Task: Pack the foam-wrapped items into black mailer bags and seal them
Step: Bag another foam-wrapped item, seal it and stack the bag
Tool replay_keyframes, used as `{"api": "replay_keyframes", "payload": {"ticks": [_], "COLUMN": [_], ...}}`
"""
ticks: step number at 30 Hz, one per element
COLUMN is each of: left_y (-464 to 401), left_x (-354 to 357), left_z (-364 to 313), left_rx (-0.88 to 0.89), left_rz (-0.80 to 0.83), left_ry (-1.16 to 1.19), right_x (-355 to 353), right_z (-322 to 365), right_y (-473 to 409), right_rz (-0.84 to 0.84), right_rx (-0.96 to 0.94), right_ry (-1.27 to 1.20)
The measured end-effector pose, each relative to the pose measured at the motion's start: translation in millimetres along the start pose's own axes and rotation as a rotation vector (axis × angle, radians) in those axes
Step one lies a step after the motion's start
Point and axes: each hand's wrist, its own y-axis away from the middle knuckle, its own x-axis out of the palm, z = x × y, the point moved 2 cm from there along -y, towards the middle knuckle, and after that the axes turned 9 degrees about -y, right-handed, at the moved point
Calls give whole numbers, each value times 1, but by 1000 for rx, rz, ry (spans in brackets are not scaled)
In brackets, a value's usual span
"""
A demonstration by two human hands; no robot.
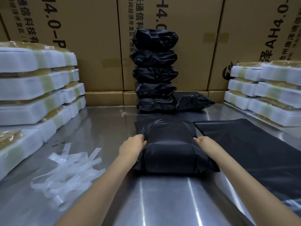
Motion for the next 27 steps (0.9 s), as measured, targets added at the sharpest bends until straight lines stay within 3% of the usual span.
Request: {"api": "replay_keyframes", "payload": {"ticks": [6, 8, 11, 15, 27], "left_y": [19, 25, 24, 27, 15], "left_x": [-2, 0, 3, 7, 14], "left_z": [-6, -6, -6, -9, -5], "left_rx": [12, 9, 21, 131, 93], "left_rz": [9, -13, -30, -18, -62], "left_ry": [216, 184, 63, -83, -499], "right_x": [-4, -4, -5, -6, -13], "right_z": [10, 15, 21, 13, 14], "right_y": [-2, 0, 0, -2, 9], "right_rz": [90, 133, 163, 115, 112], "right_rx": [38, 77, 146, 82, 42], "right_ry": [151, 170, 194, 195, 275]}}
